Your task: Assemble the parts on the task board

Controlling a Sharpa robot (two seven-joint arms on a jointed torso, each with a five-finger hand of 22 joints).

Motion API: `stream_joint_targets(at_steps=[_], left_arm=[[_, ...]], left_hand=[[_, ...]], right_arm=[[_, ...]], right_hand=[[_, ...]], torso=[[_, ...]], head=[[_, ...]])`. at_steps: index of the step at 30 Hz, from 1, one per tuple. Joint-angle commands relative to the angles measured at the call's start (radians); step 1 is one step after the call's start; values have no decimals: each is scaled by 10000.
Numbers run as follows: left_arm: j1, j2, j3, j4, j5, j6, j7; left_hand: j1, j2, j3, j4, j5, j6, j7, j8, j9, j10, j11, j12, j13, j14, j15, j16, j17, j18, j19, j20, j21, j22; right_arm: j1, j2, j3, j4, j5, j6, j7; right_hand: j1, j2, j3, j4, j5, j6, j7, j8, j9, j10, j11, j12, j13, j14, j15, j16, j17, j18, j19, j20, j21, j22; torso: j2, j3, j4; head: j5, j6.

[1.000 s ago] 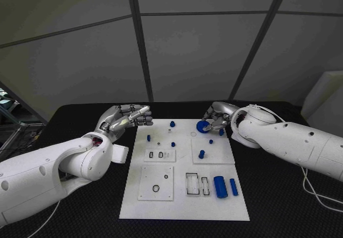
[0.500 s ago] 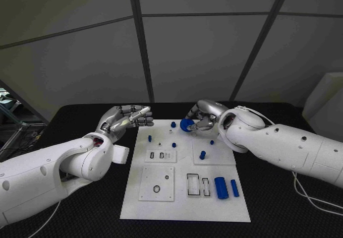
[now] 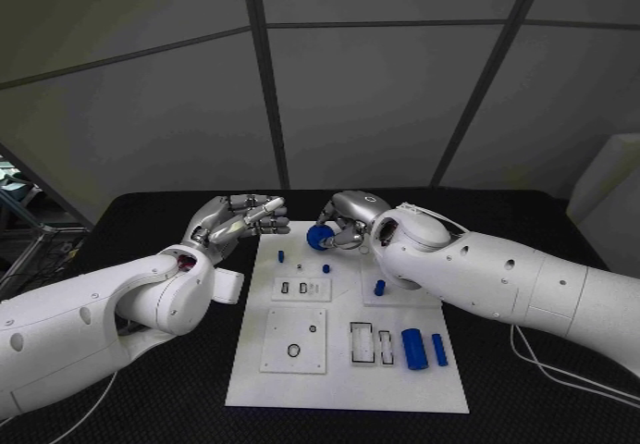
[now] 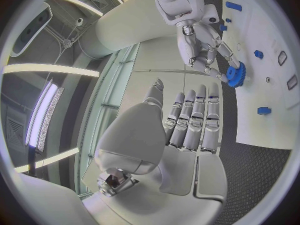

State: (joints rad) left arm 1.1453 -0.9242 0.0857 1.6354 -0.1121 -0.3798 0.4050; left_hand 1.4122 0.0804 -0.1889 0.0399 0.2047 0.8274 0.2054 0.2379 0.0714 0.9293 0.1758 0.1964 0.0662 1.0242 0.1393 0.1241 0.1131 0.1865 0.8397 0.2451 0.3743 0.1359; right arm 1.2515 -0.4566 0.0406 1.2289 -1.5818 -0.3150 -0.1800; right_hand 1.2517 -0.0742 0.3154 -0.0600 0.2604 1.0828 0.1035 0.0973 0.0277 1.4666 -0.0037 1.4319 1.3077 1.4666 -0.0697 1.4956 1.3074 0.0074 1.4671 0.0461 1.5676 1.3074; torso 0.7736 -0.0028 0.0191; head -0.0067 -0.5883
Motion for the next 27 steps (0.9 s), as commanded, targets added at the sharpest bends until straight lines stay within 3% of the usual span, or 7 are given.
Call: stream_joint_targets(at_steps=[1, 16, 21, 27], left_arm=[[15, 23, 12, 0, -42, 123, 27], [16, 48, 12, -5, -42, 130, 20], [16, 43, 12, -10, -42, 129, 16], [16, 39, 12, -9, -42, 128, 12]], left_hand=[[100, 8, -7, -75, -32, -45, 117, -69, -12, 6, 47, -60, -10, -13, 50, -46, 12, -60, 67, 25, -40, -16], [100, 8, -7, -75, -32, -45, 117, -69, -12, 6, 47, -60, -10, -13, 50, -46, 12, -60, 67, 25, -40, -16], [100, 8, -7, -75, -32, -45, 117, -69, -12, 6, 47, -60, -10, -13, 50, -46, 12, -60, 67, 25, -40, -16], [100, 8, -7, -75, -32, -45, 117, -69, -12, 6, 47, -60, -10, -13, 50, -46, 12, -60, 67, 25, -40, -16]], right_arm=[[19, 133, -30, -162, -400, -66, -72], [-5, 486, -110, -611, -488, 466, -206], [-6, 514, -116, -680, -514, 702, -292], [-7, 517, -121, -724, -611, 633, -542]], right_hand=[[7, 154, 23, -59, 46, 621, -299, 16, 986, 258, -24, 28, 1118, 667, -39, -3, 818, -74, 1037, -65, 32, 2634], [-173, 108, 31, -58, -43, 491, -248, -144, 986, 229, 19, -16, 1083, 657, -8, -27, 774, -74, 1037, -41, 32, 2634], [-387, -9, -21, -10, -124, 301, -166, -303, 961, 169, 88, -107, 996, 650, 42, -45, 745, -74, 1037, -2, 32, 2634], [-692, -199, -92, 115, -149, -271, -1, -382, 815, 59, 231, -271, 841, 638, 158, -74, 697, -74, 1037, 102, 32, 2634]], torso=[[0, 6, -18], [-6, 10, -25], [-6, 10, -31], [-5, 12, -30]], head=[[15, -12], [30, -42], [29, -66], [21, -67]])
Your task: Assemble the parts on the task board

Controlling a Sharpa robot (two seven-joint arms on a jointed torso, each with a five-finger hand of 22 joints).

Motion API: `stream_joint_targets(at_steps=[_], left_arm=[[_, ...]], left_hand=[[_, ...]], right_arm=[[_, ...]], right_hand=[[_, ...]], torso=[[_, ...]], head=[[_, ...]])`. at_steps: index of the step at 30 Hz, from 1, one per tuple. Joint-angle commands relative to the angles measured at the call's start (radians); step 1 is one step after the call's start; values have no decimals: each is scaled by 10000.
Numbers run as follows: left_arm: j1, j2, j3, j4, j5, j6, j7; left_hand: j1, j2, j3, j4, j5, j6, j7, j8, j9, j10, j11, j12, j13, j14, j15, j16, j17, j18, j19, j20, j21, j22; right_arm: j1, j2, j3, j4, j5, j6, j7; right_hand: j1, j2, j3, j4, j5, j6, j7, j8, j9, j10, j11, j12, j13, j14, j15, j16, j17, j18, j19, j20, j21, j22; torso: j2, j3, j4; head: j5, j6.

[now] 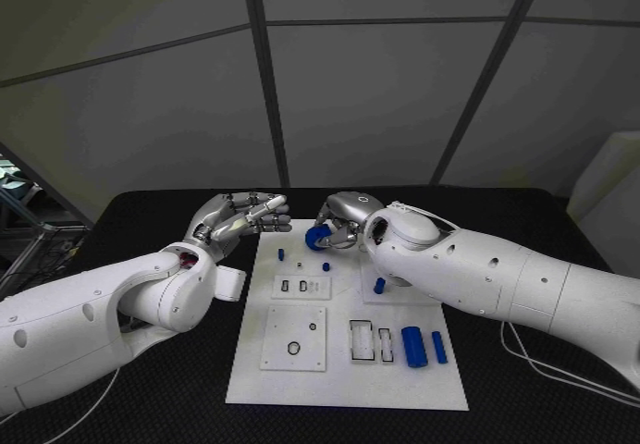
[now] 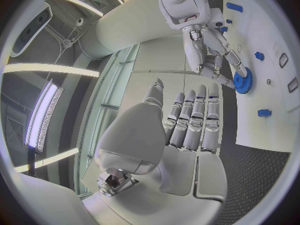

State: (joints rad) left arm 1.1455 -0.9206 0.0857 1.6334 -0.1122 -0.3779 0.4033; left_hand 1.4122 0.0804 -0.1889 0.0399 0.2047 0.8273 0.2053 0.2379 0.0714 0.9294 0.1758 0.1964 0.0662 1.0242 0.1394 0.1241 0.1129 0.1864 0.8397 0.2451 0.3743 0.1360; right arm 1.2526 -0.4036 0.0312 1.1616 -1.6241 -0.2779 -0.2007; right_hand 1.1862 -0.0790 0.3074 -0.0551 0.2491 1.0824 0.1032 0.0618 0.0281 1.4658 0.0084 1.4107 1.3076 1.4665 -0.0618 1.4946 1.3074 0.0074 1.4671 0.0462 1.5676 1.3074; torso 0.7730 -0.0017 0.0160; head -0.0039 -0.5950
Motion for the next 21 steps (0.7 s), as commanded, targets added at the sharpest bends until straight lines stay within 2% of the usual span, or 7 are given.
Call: stream_joint_targets(at_steps=[1, 5, 14, 17, 19, 21], left_arm=[[15, 1, 11, 11, -41, 108, 28], [15, -9, 11, 11, -41, 102, 25], [15, -14, 11, 11, -41, 97, 16], [15, -10, 11, 14, -41, 98, 15], [15, -9, 11, 16, -41, 97, 13], [15, -9, 11, 18, -41, 96, 11]], left_hand=[[100, 8, -7, -75, -32, -45, 117, -69, -13, 6, 47, -60, -10, -13, 50, -46, 14, -59, 67, 25, -39, -17], [100, 8, -7, -75, -32, -45, 117, -69, -13, 6, 47, -60, -10, -13, 50, -46, 14, -59, 67, 25, -39, -17], [88, 20, -24, -91, -39, -47, 118, -83, -13, 3, 49, -81, -9, -21, 55, -72, 16, -60, 63, 29, -46, -27], [86, 21, -28, -93, -40, -47, 118, -85, -13, 1, 49, -84, -10, -22, 55, -75, 17, -60, 62, 30, -47, -29], [86, 21, -28, -93, -40, -47, 118, -85, -13, 1, 49, -84, -10, -22, 55, -75, 17, -60, 62, 30, -47, -29], [86, 21, -28, -93, -40, -47, 118, -85, -13, 1, 49, -84, -10, -22, 55, -75, 17, -60, 62, 30, -47, -29]], right_arm=[[-19, -17, -28, -54, -197, 252, -355], [-19, -52, -29, -28, -188, 372, -347], [-19, -131, -31, 119, -21, 483, -214], [-19, -138, -31, 124, 3, 396, -215], [-19, -139, -32, 112, 25, 349, -227], [-19, -142, -32, 93, 82, 329, -236]], right_hand=[[-88, -198, -26, 90, -38, -450, 41, -24, 762, 45, 145, -93, 811, 638, 109, -67, 694, -74, 1037, 131, 32, 2634], [-283, -335, -117, 215, -49, -805, 114, -8, 637, 15, 221, -136, 774, 642, 182, -64, 712, -74, 1037, 211, 32, 2634], [-698, -453, -314, 612, 53, -768, 98, 33, 582, 48, 222, -86, 831, 655, 194, -39, 776, -74, 1037, 245, 32, 2634], [-761, -483, -351, 698, 52, -803, 101, 19, 561, 38, 226, -102, 816, 652, 195, -47, 762, -74, 1037, 246, 32, 2634], [-836, -544, -416, 803, -33, -930, 122, -9, 520, 27, 240, -118, 802, 651, 205, -48, 762, -74, 1037, 251, 32, 2634], [-991, -605, -533, 1082, -128, -1086, 149, -1, 464, 21, 267, -126, 796, 651, 230, -50, 763, -74, 1037, 269, 32, 2634]], torso=[[0, 2, 2], [2, 2, 3], [2, 5, -18], [2, 1, -1], [3, 1, 4], [6, 1, 4]], head=[[-12, 2], [-13, -9], [1, -17], [-19, -14], [-31, -13], [-33, -7]])
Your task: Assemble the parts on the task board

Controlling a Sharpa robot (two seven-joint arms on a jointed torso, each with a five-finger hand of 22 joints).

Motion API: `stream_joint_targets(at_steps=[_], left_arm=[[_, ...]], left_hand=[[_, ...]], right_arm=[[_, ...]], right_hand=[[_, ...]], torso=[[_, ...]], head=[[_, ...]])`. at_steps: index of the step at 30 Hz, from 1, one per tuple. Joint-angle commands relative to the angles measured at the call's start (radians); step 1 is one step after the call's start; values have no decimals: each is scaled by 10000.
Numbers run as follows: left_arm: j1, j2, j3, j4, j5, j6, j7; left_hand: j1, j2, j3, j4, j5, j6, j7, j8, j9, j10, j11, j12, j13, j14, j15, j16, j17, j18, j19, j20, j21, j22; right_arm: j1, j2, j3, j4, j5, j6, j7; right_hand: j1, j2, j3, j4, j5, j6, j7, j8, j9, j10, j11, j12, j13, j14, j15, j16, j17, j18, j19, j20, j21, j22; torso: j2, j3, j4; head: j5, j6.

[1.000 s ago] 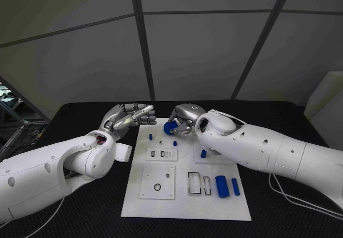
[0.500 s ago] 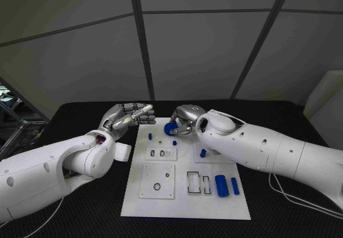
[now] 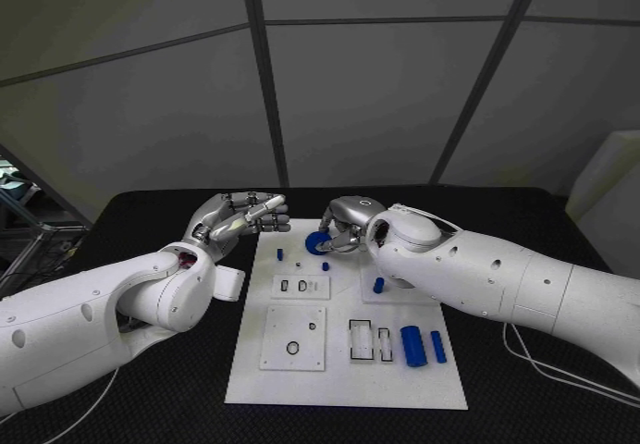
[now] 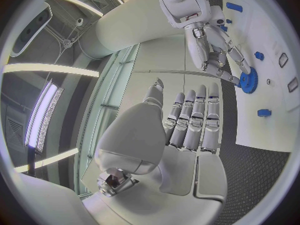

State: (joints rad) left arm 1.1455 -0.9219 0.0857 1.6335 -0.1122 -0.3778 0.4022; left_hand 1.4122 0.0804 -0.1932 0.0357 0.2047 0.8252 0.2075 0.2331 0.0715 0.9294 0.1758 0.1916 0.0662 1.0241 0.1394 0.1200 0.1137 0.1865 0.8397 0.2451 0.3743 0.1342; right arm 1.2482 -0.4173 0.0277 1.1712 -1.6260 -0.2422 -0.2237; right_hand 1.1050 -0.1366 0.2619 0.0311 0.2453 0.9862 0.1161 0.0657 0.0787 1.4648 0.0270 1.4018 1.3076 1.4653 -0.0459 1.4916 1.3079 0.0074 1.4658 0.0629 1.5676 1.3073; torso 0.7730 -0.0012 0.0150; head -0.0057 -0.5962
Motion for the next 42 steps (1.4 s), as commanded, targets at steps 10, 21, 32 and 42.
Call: stream_joint_targets(at_steps=[10, 21, 32, 42], left_arm=[[15, -13, 11, 22, -41, 90, 7], [14, -89, 10, -45, -41, 113, 14], [9, -36, 7, -201, -40, 159, 27], [-12, 58, 5, -388, -40, 202, 41]], left_hand=[[81, 23, 8, -55, -42, -30, 97, -43, -14, -6, 49, -46, -11, -28, 57, -45, 9, -61, 61, 32, -49, -14], [81, 23, 8, -55, -42, -30, 97, -43, -14, -6, 49, -46, -11, -28, 57, -45, 9, -61, 61, 32, -49, -14], [74, 28, -10, -73, -45, -33, 97, -56, -14, -16, 51, -68, -11, -46, 63, -74, 8, -63, 55, 36, -56, -23], [86, 33, -15, -96, -43, -23, 88, -58, -11, -9, 46, -74, -9, -54, 66, -91, 9, -65, 39, 39, -69, -34]], right_arm=[[26, -110, 3, 49, 363, -319, 0], [31, -2232, 24, 1400, 3331, -1906, 2214], [28, -4467, 20, 1803, 5705, -794, 3785], [-216, -4741, 15, 1398, 5222, -890, 3847]], right_hand=[[-511, -99, -255, 1716, 209, -80, 18, -1, -83, 70, 89, 31, 874, 676, 83, 3, 824, -74, 1050, 124, 32, 2635], [839, -295, -31, 1424, 55, -1, 9, 20, -82, -32, 75, -137, 720, 612, 69, -125, 592, -74, 1050, 111, 32, 2635], [2186, -518, 179, 124, -712, 691, -111, 124, -19, -214, -48, -478, 417, 535, -26, -339, 292, 24, 793, 22, -163, 2239], [2257, -582, 161, -176, -696, 396, -49, -49, -113, -241, -1, -574, 337, 541, 1, -368, 288, 32, 771, 34, -186, 2204]], torso=[[1, -4, 10], [-65, -3, -103], [-143, 117, -336], [-124, 109, -306]], head=[[3, 22], [-30, 160], [-81, 227], [-263, 260]])
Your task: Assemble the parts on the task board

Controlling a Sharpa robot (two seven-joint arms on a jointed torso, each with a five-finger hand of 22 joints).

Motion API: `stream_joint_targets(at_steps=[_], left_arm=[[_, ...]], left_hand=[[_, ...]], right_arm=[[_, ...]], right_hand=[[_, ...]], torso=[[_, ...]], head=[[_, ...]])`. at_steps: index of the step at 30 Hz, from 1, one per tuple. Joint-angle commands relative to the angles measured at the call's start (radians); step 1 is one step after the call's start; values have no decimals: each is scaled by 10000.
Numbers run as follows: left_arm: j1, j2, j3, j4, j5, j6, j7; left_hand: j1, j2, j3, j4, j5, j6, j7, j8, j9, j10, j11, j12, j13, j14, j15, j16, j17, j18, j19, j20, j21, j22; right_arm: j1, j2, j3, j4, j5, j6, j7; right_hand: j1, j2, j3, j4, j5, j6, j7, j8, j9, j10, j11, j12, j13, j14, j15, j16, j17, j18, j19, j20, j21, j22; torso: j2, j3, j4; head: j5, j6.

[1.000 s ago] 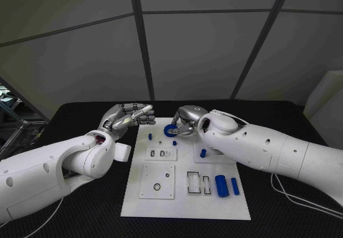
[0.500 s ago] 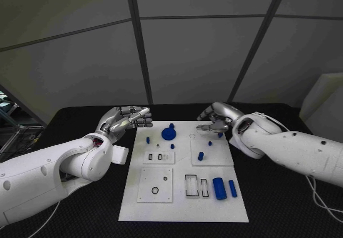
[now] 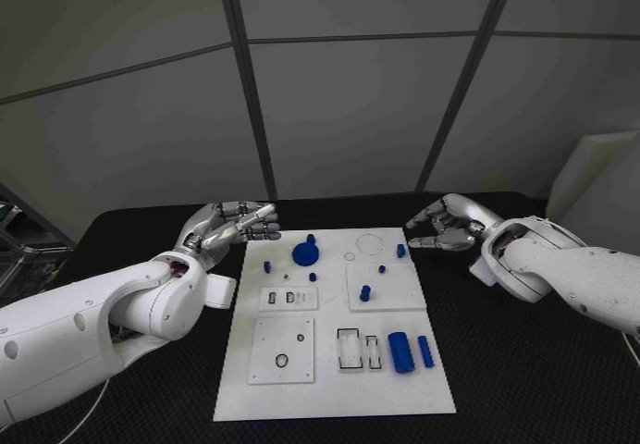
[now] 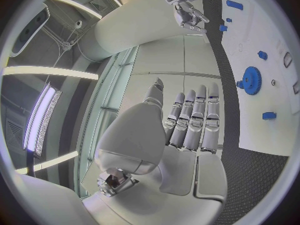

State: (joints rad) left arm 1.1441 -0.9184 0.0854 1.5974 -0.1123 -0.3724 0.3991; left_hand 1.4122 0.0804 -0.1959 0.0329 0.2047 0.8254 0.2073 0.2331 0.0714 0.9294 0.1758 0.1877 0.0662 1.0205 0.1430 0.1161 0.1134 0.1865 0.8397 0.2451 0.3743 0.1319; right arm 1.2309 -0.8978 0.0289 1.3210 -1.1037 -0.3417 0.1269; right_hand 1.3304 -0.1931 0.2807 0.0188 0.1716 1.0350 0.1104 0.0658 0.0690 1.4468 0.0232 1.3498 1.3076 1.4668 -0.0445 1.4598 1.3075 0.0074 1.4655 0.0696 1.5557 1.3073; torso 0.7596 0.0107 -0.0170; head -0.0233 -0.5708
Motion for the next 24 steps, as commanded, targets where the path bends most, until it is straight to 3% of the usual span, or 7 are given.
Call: stream_joint_targets(at_steps=[1, 10, 17, 21, 24], left_arm=[[-1, 29, 8, -41, -39, 152, 72], [-21, 66, 7, -108, -39, 166, 70], [-29, 82, 7, -143, -39, 175, 65], [-30, 89, 7, -150, -39, 178, 64], [-31, 95, 7, -157, -39, 180, 62]], left_hand=[[86, 33, 12, -68, -43, -24, 90, -58, -11, -9, 46, -35, -9, -18, 29, -52, 12, -66, 39, 39, -69, -11], [90, 35, 10, -76, -43, -21, 88, -59, -10, -6, 45, -37, -8, -20, 31, -58, 13, -67, 31, 40, -75, -15], [90, 35, 10, -76, -43, -21, 88, -59, -10, -6, 45, -37, -8, -20, 31, -58, 13, -67, 31, 40, -75, -15], [90, 35, 10, -76, -43, -21, 88, -59, -10, -6, 45, -37, -8, -20, 31, -58, 13, -67, 31, 40, -75, -15], [90, 35, 10, -76, -43, -21, 88, -59, -10, -6, 45, -37, -8, -20, 31, -58, 13, -67, 31, 40, -75, -15]], right_arm=[[-85, 99, 3, -165, -44, 82, 334], [-295, 435, 3, -654, -319, 143, 270], [-384, 687, 5, -982, -550, 124, 166], [-396, 794, 5, -1103, -589, 236, 125], [-405, 901, 5, -1180, -654, 351, 86]], right_hand=[[-38, -17, -50, -53, 40, -158, 17, -53, -25, -68, 46, -68, 324, 529, -5, -50, 296, 34, 771, -27, -70, 2199], [-112, 8, -110, -66, 46, -368, 46, -58, -40, -65, 72, -73, 322, 546, 16, -25, 362, 24, 796, -7, -52, 2236], [-122, 46, -109, -65, 50, -409, 53, -56, -40, -61, 78, -69, 327, 556, 20, -5, 403, 17, 815, -3, -38, 2265], [-140, 75, -109, -57, 53, -422, 56, -49, -37, -57, 82, -64, 333, 559, 23, -2, 411, 16, 819, 0, -35, 2271], [-160, 113, -107, -48, 55, -414, 57, -34, -29, -53, 83, -60, 337, 562, 26, 3, 421, 16, 820, 3, -35, 2272]], torso=[[12, -12, 15], [11, -41, 40], [8, -32, 33], [5, -52, 43], [9, -39, 30]], head=[[-66, 4], [-45, -65], [-42, -113], [-54, -129], [-35, -142]])
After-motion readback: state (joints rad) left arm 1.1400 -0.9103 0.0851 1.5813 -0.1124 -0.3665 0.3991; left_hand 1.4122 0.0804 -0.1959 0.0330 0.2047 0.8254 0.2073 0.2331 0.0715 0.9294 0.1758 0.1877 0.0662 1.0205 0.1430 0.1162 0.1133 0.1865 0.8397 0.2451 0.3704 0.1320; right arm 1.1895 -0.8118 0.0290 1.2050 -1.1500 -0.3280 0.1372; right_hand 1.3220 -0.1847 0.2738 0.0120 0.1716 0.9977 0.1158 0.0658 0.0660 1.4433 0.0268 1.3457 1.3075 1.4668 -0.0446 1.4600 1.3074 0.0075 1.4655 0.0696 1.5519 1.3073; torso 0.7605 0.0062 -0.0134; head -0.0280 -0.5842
